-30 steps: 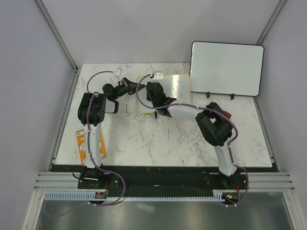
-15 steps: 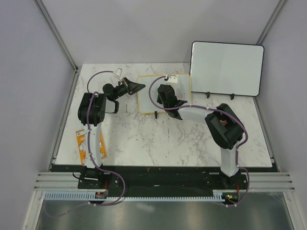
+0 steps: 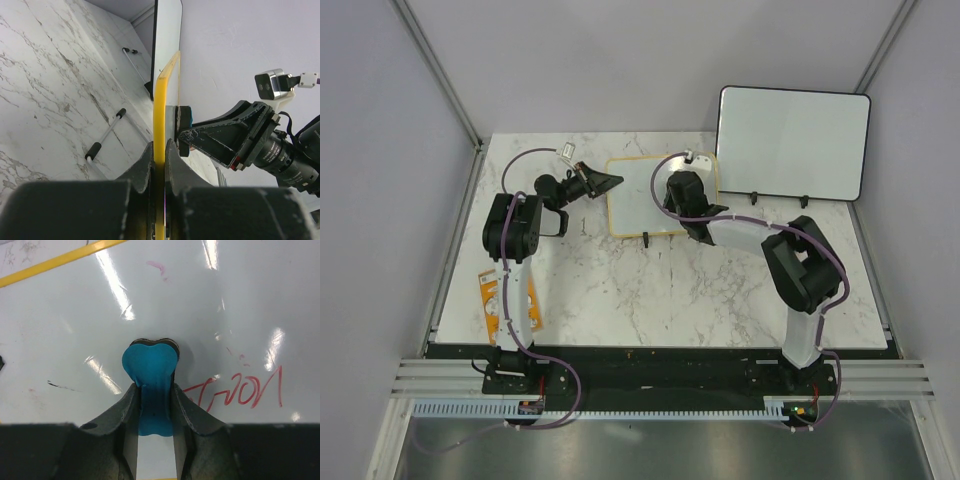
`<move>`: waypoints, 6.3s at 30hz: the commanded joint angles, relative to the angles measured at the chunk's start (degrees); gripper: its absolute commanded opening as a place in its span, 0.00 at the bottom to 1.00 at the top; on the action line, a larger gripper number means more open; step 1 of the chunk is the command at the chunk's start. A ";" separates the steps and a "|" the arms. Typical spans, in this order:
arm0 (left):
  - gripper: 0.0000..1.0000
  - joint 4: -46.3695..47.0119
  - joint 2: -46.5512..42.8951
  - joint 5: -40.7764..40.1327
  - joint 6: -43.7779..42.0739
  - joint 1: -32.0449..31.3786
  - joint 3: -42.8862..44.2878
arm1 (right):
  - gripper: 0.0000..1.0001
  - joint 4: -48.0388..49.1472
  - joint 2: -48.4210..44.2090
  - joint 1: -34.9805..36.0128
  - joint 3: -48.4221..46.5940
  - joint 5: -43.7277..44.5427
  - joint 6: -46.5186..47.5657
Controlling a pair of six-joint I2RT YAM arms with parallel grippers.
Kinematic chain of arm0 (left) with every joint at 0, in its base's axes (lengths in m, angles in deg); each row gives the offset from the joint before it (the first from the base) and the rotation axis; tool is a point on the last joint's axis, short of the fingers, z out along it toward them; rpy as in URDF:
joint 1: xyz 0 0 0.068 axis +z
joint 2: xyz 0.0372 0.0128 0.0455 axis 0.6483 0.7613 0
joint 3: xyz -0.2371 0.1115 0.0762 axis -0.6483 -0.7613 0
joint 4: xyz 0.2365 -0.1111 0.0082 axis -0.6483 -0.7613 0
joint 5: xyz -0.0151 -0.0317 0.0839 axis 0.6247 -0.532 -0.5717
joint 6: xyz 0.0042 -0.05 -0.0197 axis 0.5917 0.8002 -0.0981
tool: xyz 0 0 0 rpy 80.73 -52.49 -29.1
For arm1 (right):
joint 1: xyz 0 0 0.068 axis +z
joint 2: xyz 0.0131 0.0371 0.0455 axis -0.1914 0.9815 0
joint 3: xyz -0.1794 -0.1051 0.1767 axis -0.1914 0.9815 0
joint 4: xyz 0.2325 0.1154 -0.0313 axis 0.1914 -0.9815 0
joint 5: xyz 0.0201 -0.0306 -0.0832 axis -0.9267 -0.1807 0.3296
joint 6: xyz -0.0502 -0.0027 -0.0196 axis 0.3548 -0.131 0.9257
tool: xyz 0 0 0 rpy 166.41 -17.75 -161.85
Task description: Erase the whiteboard
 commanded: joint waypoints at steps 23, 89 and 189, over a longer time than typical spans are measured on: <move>0.02 15.22 -0.78 9.32 -8.18 -1.89 -0.84 | 0.00 -8.16 16.58 5.79 -18.69 -2.08 10.47; 0.02 15.22 -1.13 9.32 -8.71 -1.98 -1.54 | 0.00 -9.84 -0.46 -10.19 13.28 7.13 -2.54; 0.02 15.22 -1.66 10.29 -9.06 -2.41 -1.37 | 0.00 -17.57 10.09 2.46 -1.91 -1.91 7.22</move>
